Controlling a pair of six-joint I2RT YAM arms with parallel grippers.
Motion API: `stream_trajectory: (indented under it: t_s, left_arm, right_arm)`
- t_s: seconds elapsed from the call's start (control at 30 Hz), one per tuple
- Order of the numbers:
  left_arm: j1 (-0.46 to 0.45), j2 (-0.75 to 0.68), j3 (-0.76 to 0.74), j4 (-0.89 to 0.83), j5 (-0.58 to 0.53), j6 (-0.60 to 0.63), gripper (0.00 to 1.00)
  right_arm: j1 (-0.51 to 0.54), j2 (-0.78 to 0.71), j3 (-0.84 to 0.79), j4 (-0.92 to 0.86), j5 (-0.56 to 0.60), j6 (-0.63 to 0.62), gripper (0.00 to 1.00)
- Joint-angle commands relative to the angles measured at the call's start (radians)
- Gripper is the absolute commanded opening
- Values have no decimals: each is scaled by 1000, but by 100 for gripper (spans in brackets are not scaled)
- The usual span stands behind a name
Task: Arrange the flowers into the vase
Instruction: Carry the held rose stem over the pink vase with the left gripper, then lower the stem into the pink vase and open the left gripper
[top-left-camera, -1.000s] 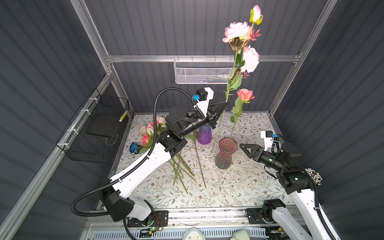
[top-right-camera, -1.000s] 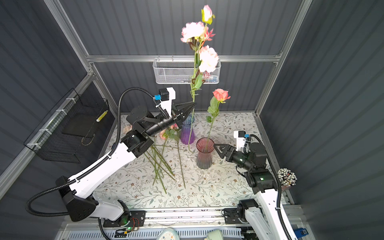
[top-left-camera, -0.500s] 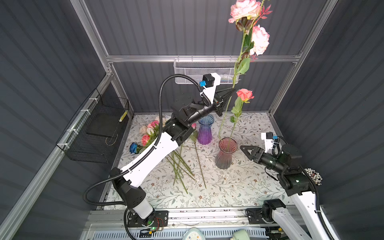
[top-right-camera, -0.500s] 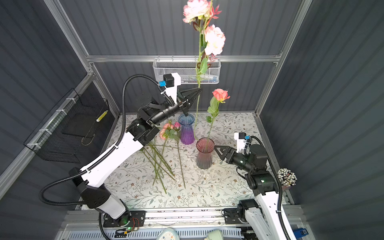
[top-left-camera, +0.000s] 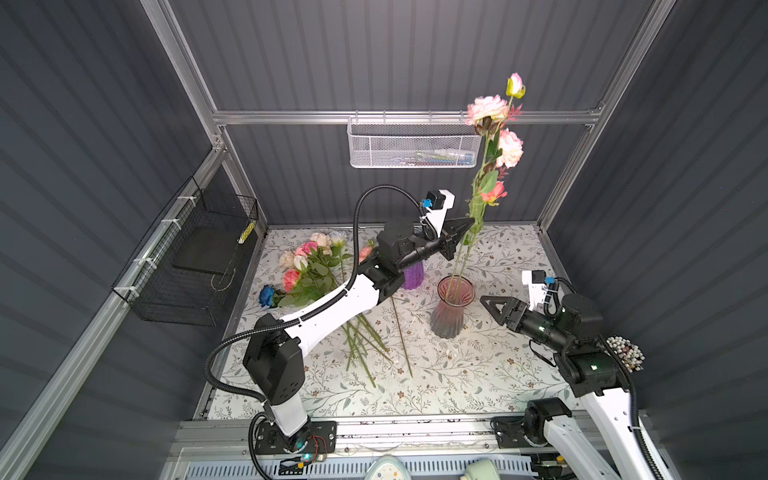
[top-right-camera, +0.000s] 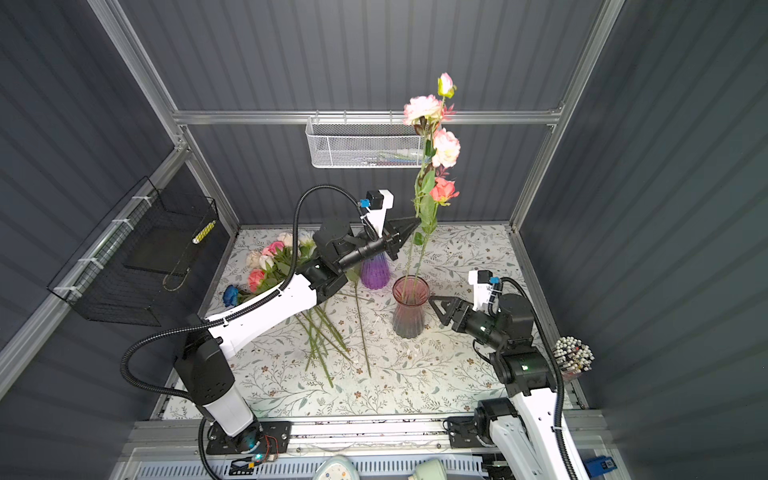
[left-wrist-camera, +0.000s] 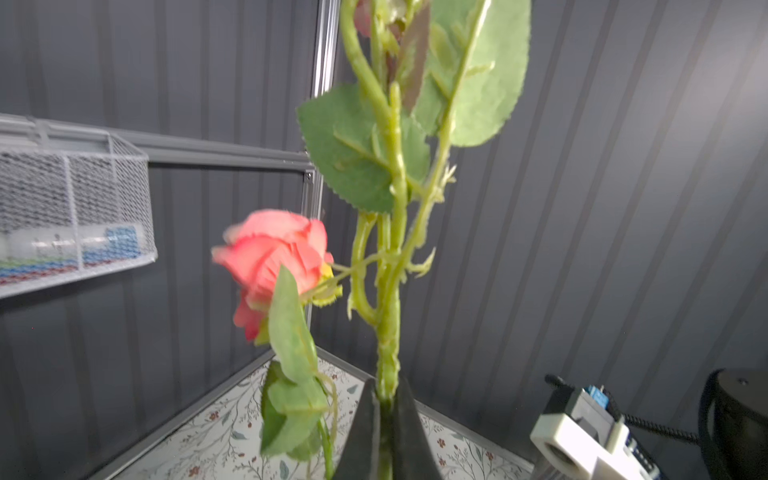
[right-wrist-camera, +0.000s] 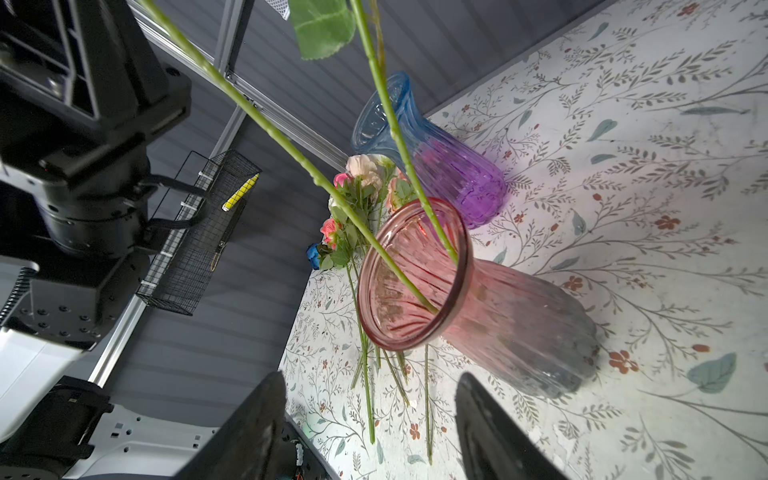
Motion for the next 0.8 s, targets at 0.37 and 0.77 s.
stream_trajectory:
  t_s: [0.37,0.77]
  left_arm:
    - [-72,-81,-193,-38,-56,167,0]
    - [-82,-46,-209,-132,-77,198,3]
  right_arm:
    - [0,21,-10,37,17,1,69]
    - [0,26,8,11,49,1,68]
